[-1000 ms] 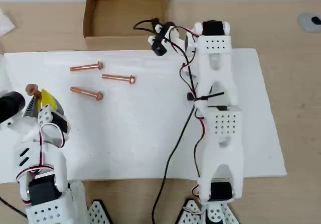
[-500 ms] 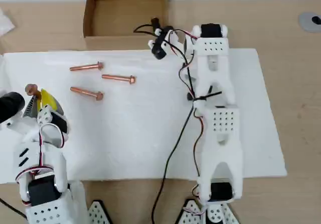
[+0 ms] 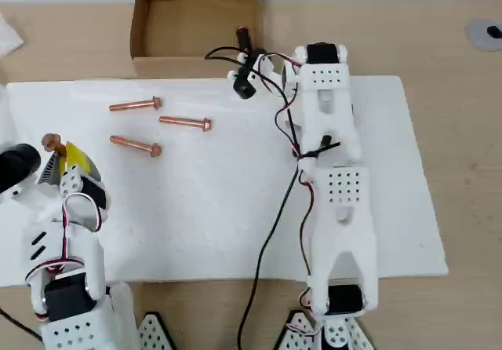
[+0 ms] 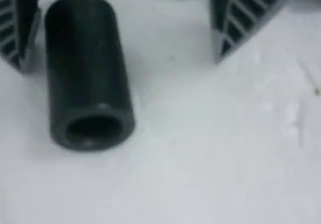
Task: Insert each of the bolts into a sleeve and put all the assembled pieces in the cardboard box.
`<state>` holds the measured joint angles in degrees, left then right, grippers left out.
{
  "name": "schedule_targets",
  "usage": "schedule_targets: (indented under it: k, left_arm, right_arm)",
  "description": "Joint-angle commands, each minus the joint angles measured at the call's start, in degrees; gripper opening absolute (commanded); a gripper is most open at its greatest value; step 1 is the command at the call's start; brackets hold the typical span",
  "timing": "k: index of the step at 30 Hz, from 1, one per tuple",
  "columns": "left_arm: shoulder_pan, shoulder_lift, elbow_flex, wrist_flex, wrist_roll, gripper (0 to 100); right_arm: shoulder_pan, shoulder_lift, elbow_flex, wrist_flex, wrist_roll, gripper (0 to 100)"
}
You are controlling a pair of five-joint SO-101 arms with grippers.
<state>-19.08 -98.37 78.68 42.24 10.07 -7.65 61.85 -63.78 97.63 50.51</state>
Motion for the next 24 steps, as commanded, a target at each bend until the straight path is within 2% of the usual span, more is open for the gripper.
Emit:
schedule_targets:
  k: [1, 12, 20, 24]
  left_arm:
    - [-0.5, -1.1, -1.1, -0.1, 0.1, 1]
    - [-0.5, -1.1, -1.1, -0.1, 0.1, 1]
    - [-0.5, -1.1, -1.1, -0.1, 0.1, 1]
    - [-0.7, -1.1, -1.1, -0.1, 0.1, 1]
  right_arm:
    - [-1.8, 0.0, -1.8, -1.0, 0.8, 27.4]
    - [-1.8, 0.0, -1.7, -0.4, 0.8, 26.3]
    - [-3.1, -0.1, -1.7, 0.4, 0.6, 5.4]
    - [-3.6, -0.2, -1.8, 0.7, 0.6, 0.9]
